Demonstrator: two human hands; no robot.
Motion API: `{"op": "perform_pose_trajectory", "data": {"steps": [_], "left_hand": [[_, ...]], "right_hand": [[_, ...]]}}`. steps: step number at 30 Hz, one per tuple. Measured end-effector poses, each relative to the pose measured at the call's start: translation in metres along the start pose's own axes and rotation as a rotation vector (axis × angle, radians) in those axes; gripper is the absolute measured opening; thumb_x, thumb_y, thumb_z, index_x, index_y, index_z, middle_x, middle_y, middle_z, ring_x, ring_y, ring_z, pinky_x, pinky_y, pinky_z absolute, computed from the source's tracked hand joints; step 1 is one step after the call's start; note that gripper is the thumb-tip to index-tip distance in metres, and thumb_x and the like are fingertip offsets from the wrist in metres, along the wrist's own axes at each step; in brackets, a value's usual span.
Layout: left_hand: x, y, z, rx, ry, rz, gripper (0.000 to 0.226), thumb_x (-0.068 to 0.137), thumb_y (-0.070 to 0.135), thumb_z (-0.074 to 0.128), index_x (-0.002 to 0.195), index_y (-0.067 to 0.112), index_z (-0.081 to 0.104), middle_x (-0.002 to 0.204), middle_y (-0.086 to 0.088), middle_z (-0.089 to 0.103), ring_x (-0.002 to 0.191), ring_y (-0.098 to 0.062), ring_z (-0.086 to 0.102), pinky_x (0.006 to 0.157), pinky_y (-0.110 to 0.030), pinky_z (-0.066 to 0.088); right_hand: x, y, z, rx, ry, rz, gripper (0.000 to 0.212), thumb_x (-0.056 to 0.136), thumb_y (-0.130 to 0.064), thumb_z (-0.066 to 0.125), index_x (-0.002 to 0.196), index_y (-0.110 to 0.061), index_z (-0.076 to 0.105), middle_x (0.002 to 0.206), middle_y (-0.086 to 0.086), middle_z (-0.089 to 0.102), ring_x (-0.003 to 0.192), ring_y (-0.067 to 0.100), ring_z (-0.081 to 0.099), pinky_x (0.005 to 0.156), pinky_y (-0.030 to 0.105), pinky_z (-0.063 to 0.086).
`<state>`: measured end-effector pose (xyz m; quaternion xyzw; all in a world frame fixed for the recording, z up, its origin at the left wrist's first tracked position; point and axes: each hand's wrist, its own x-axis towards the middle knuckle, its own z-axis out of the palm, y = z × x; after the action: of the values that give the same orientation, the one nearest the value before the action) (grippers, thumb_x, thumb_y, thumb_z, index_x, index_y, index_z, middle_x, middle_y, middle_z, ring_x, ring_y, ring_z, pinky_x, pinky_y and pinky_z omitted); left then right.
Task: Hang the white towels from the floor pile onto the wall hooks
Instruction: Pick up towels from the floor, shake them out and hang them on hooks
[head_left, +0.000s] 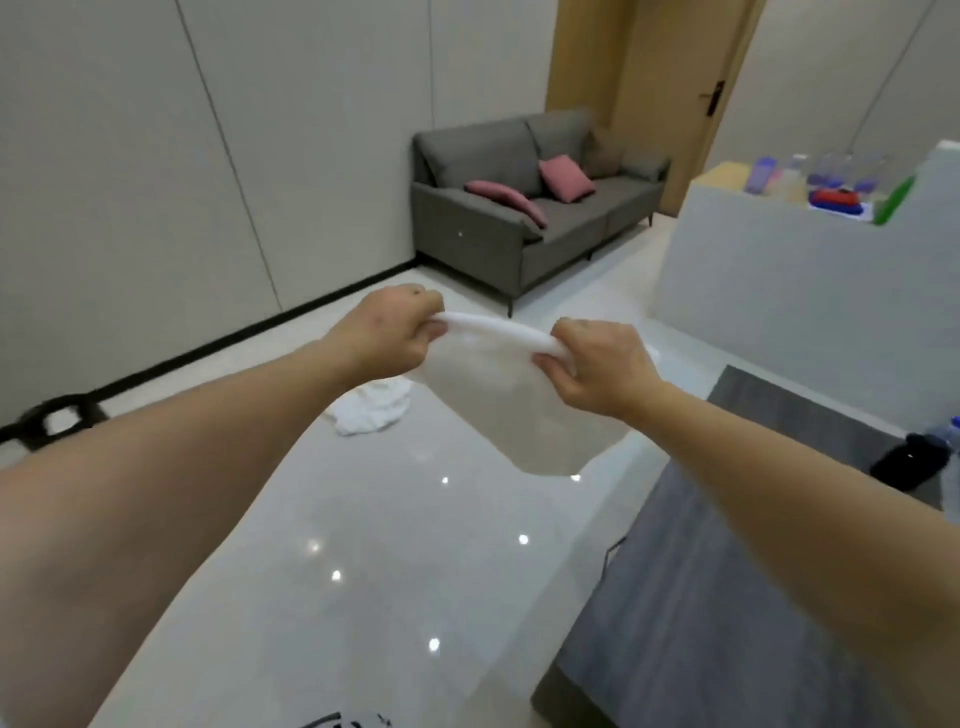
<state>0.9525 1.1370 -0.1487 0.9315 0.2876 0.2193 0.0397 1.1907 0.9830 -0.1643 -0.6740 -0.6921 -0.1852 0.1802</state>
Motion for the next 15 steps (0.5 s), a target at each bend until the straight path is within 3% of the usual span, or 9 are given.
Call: {"op": "perform_pose_trajectory", "data": {"steps": [4,8,12,15], "left_hand": [[-0.04,-0.072,-0.081,0.093,0.167,-0.186,0.01,0.088,0.02,0.064,0.086,0.01,0.064,0.078,-0.007,0.061,0.078,-0.031,0.058,0.066,-0.031,0.04],[-0.09,-0.143,-0.147,0.204,0.247,-0.415,0.012,0.088,0.025,0.065,0.089,0.015,0.07,0.081,-0.007,0.065,0.081,-0.029,0.058,0.065,-0.028,0.037],[-0.144,-0.205,-0.197,0.33,0.327,-0.593,0.013,0.09,0.021,0.064,0.09,0.011,0.071,0.085,-0.015,0.069,0.083,-0.034,0.061,0.064,-0.027,0.029],[-0.183,-0.249,-0.236,0.451,0.334,-0.687,0.014,0.091,0.017,0.062,0.086,0.006,0.069,0.084,-0.019,0.069,0.081,-0.037,0.062,0.062,-0.03,0.032]], "right_hand": [[0.093,-0.077,0.008,0.05,0.056,-0.118,0.029,0.088,-0.041,0.058,0.085,-0.012,0.059,0.073,0.001,0.062,0.064,0.025,0.058,0.056,0.029,0.036],[0.183,-0.164,0.025,0.114,0.065,-0.26,0.029,0.09,-0.039,0.058,0.084,-0.01,0.061,0.075,0.006,0.064,0.069,0.031,0.06,0.059,0.034,0.041],[0.261,-0.254,0.05,0.214,0.095,-0.444,0.029,0.091,-0.033,0.058,0.079,-0.007,0.057,0.07,0.01,0.059,0.064,0.035,0.054,0.056,0.032,0.027],[0.314,-0.326,0.07,0.3,0.103,-0.603,0.028,0.091,-0.028,0.06,0.075,-0.005,0.056,0.068,0.014,0.059,0.061,0.035,0.054,0.056,0.032,0.026]]}}
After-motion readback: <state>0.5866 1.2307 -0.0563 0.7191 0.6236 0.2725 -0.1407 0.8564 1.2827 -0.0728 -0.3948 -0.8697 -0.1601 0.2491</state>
